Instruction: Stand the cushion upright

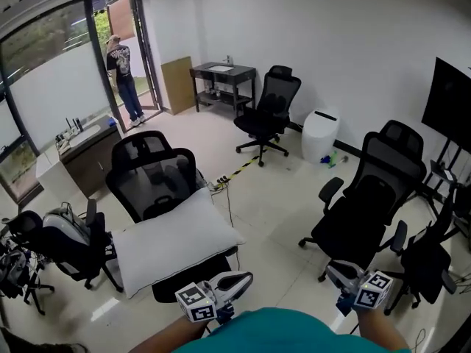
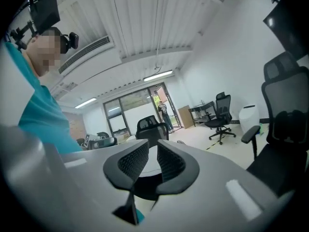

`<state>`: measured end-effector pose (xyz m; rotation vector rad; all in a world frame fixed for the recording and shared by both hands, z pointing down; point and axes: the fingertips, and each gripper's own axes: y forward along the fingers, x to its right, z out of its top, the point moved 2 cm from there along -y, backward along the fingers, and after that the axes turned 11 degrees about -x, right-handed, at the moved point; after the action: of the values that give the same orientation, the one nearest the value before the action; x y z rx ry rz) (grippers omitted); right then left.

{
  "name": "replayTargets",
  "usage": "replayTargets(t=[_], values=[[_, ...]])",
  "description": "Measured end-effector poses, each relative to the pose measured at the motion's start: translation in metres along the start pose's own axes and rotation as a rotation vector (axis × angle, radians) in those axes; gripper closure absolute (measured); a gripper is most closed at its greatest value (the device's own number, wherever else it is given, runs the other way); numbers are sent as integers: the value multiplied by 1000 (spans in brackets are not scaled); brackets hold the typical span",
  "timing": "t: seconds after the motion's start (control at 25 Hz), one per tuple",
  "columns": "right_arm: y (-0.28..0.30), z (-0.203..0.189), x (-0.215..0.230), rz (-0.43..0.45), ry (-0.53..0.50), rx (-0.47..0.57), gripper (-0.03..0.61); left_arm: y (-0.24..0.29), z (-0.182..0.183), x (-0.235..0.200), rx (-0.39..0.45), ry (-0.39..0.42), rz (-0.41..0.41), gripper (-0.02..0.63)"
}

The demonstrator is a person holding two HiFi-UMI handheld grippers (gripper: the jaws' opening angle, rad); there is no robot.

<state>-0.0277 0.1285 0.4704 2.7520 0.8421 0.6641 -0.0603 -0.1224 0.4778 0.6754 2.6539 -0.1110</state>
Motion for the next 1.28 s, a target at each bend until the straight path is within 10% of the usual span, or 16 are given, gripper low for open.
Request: replayTargets(t=[0.36, 0.76, 1.04, 1.28], values=[[174, 63, 28, 273, -78, -147, 511, -76, 33, -102, 133, -35, 301, 603], [412, 118, 58, 790, -234, -448, 482, -133, 36, -178, 362, -156, 892, 603], [538, 92, -38, 1097, -561, -730, 348, -170, 15, -148, 540, -222, 1201, 603], [619, -7, -151, 1146, -979, -979, 118, -217, -19, -112, 614, -234, 1337, 603]])
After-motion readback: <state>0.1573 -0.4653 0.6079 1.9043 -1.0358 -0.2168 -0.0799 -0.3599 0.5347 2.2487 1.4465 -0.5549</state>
